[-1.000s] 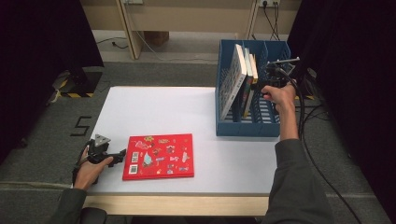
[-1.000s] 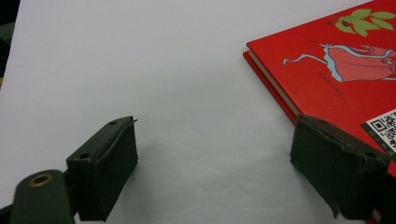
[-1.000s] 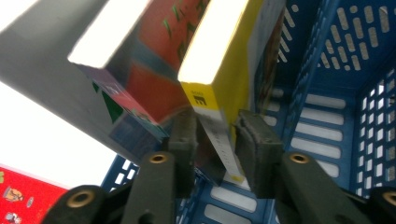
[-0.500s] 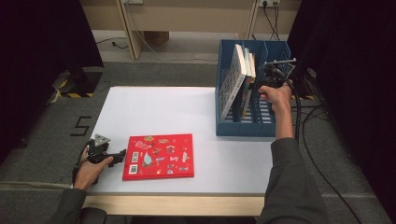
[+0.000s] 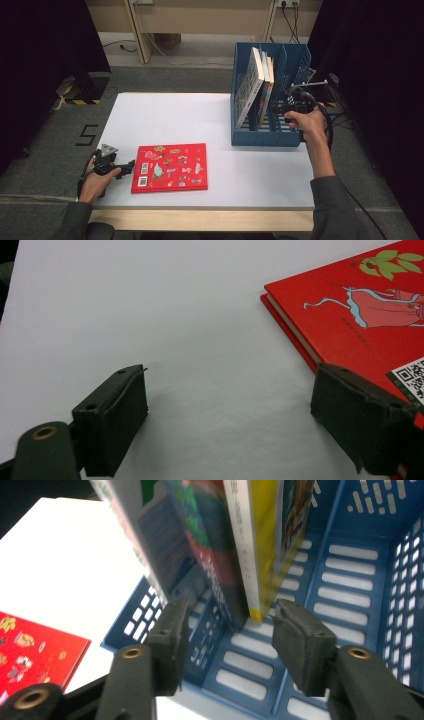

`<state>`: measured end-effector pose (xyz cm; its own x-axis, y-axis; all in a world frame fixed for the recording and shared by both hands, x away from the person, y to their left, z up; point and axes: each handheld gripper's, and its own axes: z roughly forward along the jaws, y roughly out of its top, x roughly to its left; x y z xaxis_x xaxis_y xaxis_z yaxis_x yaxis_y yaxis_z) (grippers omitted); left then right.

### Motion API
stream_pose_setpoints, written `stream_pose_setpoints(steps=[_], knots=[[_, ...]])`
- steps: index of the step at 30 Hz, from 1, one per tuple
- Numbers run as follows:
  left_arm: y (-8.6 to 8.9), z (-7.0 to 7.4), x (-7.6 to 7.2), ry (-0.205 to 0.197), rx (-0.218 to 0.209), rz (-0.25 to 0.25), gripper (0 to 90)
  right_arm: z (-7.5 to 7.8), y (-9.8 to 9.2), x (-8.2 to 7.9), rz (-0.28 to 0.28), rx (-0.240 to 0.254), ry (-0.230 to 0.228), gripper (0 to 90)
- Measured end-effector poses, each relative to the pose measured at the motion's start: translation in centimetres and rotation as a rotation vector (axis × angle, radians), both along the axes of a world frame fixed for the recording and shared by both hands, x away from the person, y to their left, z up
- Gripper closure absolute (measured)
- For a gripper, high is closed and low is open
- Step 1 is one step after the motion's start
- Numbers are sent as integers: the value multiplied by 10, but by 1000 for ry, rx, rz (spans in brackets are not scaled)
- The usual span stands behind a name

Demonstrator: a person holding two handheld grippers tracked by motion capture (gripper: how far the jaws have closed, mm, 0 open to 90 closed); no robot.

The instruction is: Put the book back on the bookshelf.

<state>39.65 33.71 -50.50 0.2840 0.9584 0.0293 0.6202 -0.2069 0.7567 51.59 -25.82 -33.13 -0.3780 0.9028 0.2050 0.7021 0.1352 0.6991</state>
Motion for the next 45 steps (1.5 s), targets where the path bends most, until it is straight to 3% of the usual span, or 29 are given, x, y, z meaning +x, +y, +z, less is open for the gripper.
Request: stream_pose_setpoints(steps=[11, 15, 26, 36, 45], knots=[[0, 0, 0, 2, -11, 2, 140, -18, 2, -36, 41, 44, -30, 399], [2, 0, 1, 10, -13, -2, 140, -25, 2, -47, 53, 86, -32, 371], [2, -1, 1, 8, -27, 2, 140, -53, 5, -77, 67, 125, -36, 324], [3, -1, 2, 14, -31, -2, 139, -82, 14, -86, 77, 102, 6, 297], [1, 0, 0, 8, -15, 0, 150, -105, 35, -91, 104, 80, 53, 266]])
